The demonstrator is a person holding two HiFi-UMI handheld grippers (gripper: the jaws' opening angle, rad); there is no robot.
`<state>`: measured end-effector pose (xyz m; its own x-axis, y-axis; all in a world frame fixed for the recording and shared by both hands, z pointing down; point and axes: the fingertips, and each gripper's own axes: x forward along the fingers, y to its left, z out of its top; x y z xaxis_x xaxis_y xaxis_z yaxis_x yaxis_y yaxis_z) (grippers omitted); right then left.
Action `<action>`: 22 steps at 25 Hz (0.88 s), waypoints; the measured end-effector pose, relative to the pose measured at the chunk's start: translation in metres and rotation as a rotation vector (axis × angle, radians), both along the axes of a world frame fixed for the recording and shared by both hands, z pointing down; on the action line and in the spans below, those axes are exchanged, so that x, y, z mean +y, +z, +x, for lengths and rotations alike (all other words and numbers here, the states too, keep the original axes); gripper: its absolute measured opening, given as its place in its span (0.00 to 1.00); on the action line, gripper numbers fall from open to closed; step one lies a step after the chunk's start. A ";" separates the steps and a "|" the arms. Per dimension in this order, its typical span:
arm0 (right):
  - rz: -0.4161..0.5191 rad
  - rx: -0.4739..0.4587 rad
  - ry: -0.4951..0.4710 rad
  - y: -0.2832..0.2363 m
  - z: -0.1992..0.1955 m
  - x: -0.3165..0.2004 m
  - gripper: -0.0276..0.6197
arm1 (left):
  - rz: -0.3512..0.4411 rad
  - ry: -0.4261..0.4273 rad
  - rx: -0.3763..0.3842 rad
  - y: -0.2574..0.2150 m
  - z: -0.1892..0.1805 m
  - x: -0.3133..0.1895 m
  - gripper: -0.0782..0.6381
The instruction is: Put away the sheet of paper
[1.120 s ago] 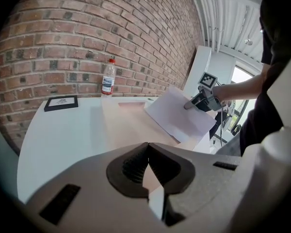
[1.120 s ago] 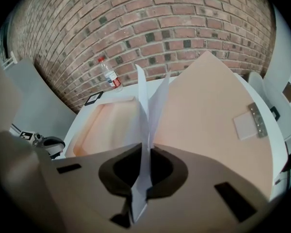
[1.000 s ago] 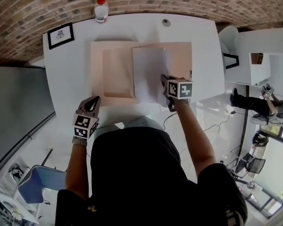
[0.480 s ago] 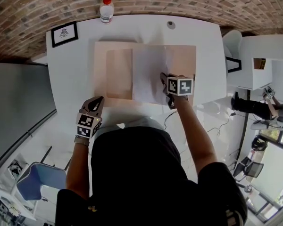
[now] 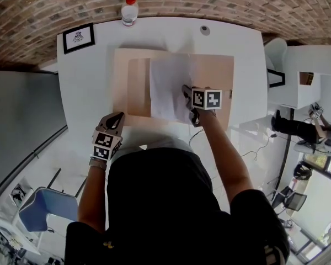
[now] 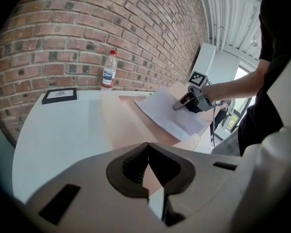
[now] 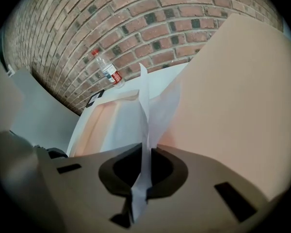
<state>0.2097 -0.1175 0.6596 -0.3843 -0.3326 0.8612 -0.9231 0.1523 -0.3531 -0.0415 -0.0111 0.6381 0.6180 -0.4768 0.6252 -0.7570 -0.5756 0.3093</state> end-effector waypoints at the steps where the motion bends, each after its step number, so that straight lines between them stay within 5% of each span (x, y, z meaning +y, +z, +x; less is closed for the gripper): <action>1: -0.003 -0.008 0.004 0.001 -0.002 0.000 0.06 | -0.001 0.000 0.000 0.000 0.000 0.000 0.11; 22: -0.024 -0.177 0.045 0.015 -0.052 0.001 0.07 | -0.004 0.000 -0.005 0.002 0.000 0.001 0.11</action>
<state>0.1577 -0.1169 0.6749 -0.5155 -0.3327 0.7896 -0.8521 0.1019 -0.5134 -0.0414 -0.0105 0.6400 0.6148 -0.4744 0.6301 -0.7586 -0.5742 0.3079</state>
